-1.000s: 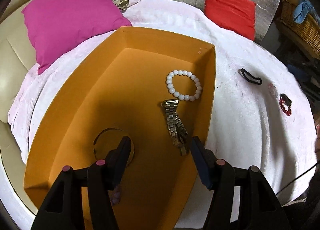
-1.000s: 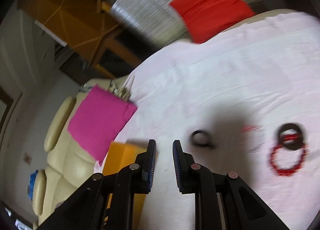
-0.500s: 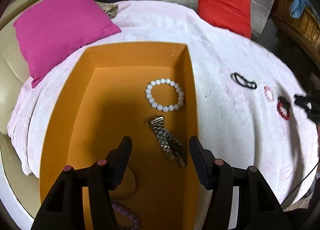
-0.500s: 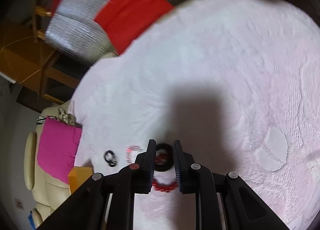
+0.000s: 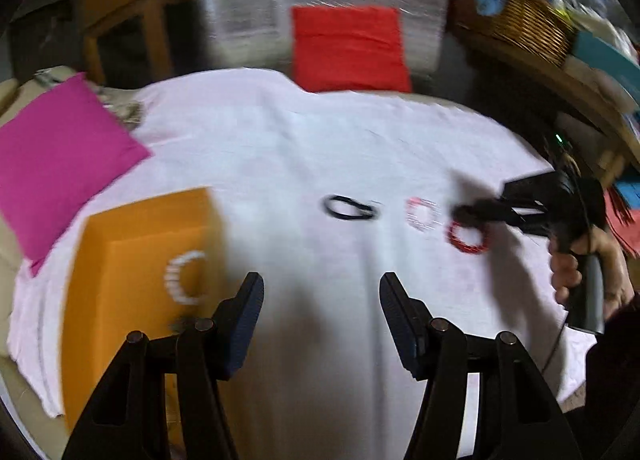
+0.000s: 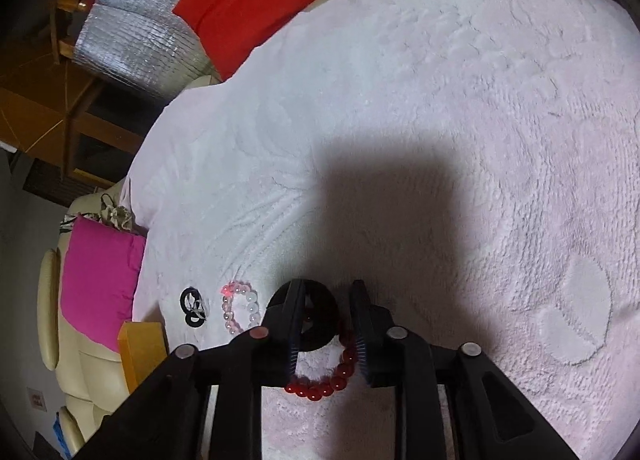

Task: Organize jewelry
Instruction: 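Grasp the pink bead bracelet with the left tool while the right tool grasps the black hair tie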

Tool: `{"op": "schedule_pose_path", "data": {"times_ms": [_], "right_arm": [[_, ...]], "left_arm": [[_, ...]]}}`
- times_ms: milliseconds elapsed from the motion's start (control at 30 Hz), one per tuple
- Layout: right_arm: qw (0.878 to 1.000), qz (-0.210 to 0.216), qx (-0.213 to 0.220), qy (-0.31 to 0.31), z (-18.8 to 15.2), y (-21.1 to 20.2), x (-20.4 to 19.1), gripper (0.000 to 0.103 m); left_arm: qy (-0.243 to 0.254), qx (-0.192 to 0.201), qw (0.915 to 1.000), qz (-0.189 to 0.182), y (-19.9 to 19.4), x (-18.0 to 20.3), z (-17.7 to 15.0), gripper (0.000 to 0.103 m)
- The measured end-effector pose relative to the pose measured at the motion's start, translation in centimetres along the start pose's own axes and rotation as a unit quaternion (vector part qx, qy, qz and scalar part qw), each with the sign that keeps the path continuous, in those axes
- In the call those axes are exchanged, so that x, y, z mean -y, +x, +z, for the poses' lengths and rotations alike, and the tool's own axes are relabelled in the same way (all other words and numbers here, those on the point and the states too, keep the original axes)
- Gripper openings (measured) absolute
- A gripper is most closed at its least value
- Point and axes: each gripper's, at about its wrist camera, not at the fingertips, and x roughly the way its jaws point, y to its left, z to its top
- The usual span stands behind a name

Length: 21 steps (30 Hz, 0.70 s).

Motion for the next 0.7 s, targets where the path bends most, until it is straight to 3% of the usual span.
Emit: {"op": "schedule_pose_path", "data": {"times_ms": [200, 467, 533, 600, 700], "right_arm": [[1.000, 0.002, 0.021, 0.012, 0.6, -2.0, 1.4, 0.013], [0.999, 0.017, -0.005, 0.033, 0.8, -2.9, 2.7, 0.016], [0.999, 0.023, -0.014, 0.031, 0.7, -3.0, 2.9, 0.029], [0.999, 0.018, -0.012, 0.027, 0.5, -3.2, 3.0, 0.057], [1.000, 0.017, -0.010, 0.019, 0.3, -3.6, 3.2, 0.058]], "left_arm": [[0.034, -0.022, 0.9989, -0.024, 2.4, 4.8, -0.2, 0.061], [0.032, -0.050, 0.9982, -0.008, 5.4, 5.4, -0.2, 0.061], [0.035, -0.053, 0.9979, -0.013, 5.9, 5.7, -0.2, 0.061], [0.039, -0.052, 0.9978, -0.013, 6.3, 5.9, 0.1, 0.061], [0.045, -0.054, 0.9975, -0.008, 7.8, 5.9, 1.3, 0.061]]}}
